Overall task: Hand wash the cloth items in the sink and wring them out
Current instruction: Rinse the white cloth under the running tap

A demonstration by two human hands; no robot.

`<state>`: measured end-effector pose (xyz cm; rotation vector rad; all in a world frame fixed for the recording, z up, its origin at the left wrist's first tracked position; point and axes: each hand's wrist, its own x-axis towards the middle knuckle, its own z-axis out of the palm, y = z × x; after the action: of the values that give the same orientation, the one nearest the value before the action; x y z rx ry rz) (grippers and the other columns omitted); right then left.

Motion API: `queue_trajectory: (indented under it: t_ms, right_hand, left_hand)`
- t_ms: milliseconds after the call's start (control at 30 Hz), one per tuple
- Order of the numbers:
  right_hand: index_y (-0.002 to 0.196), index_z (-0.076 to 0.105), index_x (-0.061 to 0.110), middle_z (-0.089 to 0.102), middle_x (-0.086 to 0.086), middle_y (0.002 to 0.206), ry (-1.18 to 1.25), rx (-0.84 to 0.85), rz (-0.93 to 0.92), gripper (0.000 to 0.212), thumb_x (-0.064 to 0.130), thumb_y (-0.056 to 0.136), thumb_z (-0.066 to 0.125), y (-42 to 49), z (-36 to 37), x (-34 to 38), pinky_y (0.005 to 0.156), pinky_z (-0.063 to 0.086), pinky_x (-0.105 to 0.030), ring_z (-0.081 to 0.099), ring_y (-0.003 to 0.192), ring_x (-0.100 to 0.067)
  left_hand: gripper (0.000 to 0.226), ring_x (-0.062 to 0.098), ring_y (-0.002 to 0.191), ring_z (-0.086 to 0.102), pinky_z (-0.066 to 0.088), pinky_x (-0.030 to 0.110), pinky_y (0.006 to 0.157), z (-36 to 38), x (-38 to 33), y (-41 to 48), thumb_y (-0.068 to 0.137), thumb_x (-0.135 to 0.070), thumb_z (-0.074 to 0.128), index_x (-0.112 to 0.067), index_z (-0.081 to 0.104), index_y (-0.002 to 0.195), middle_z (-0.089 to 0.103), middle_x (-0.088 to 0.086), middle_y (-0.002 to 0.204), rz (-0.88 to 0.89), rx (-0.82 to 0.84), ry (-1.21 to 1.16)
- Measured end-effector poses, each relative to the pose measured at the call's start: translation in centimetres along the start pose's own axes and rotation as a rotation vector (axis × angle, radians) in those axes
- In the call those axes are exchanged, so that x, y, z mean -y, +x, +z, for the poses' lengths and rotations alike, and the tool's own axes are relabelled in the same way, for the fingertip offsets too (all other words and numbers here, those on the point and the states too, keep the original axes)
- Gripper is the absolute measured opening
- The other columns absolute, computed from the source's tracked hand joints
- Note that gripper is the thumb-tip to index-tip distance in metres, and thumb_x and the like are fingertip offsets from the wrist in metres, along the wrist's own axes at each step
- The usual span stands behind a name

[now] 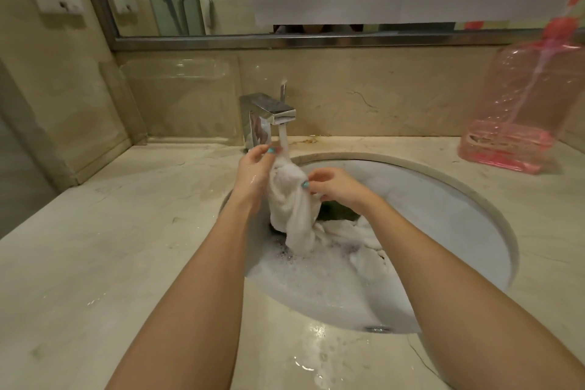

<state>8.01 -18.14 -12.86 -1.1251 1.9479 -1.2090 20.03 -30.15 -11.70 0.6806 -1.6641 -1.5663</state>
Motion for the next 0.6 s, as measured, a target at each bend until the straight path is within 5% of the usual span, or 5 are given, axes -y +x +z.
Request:
queue_trajectory:
  t_ms: [133, 267, 367, 467, 600]
  right_hand:
    - [0.090, 0.056, 0.015, 0.061, -0.009, 0.100, 0.273, -0.149, -0.042, 0.007, 0.013, 0.096, 0.055, 0.1, -0.8, 0.7, 0.082, 0.053, -0.038, 0.060, 0.093, -0.026]
    - [0.084, 0.059, 0.018, 0.059, -0.003, 0.086, 0.495, -0.345, -0.039, 0.017, 0.013, 0.097, 0.050, 0.2, -1.1, 1.8, 0.066, 0.046, -0.030, 0.056, 0.080, -0.019]
    - [0.082, 0.058, 0.017, 0.059, -0.003, 0.085, 0.575, -0.447, 0.004, 0.019, 0.013, 0.097, 0.047, 0.6, -1.4, 2.0, 0.066, 0.043, -0.029, 0.055, 0.079, -0.017]
    - [0.085, 0.050, 0.015, 0.048, -0.001, 0.080, 0.358, -0.457, -0.015, 0.020, 0.016, 0.101, 0.038, 0.9, -0.5, 2.0, 0.063, 0.035, -0.027, 0.045, 0.073, -0.014]
    - [0.096, 0.049, 0.015, 0.049, 0.005, 0.081, 0.111, -0.347, -0.155, 0.017, 0.023, 0.104, 0.037, 0.3, 3.0, 3.4, 0.060, 0.035, -0.018, 0.044, 0.070, -0.006]
  left_hand:
    - [0.044, 0.023, 0.107, 0.060, 0.052, 0.034, 0.087, -0.7, 0.9, 0.0, 0.095, -0.045, 0.056, -0.010, 0.064, 0.122, 0.062, 0.006, 0.118, -0.010, 0.197, 0.489]
    - [0.039, 0.012, 0.092, 0.059, 0.042, 0.014, 0.066, -1.0, 0.6, -0.4, 0.093, -0.047, 0.058, -0.014, 0.068, 0.111, 0.064, -0.005, 0.101, -0.046, 0.349, 0.532]
    - [0.024, 0.010, 0.090, 0.058, 0.047, 0.022, 0.077, -0.9, 0.3, -0.4, 0.097, -0.043, 0.054, -0.023, 0.065, 0.104, 0.062, -0.008, 0.100, -0.074, 0.311, 0.314]
    - [0.037, 0.026, 0.092, 0.056, 0.047, 0.038, 0.081, 0.7, 0.0, -0.5, 0.100, -0.047, 0.045, -0.013, 0.060, 0.105, 0.058, 0.007, 0.100, -0.073, 0.168, 0.071]
    - [0.036, 0.027, 0.122, 0.051, 0.044, 0.037, 0.097, 2.6, -0.5, -0.6, 0.106, -0.026, 0.035, -0.016, 0.046, 0.138, 0.055, 0.005, 0.130, -0.051, -0.081, 0.072]
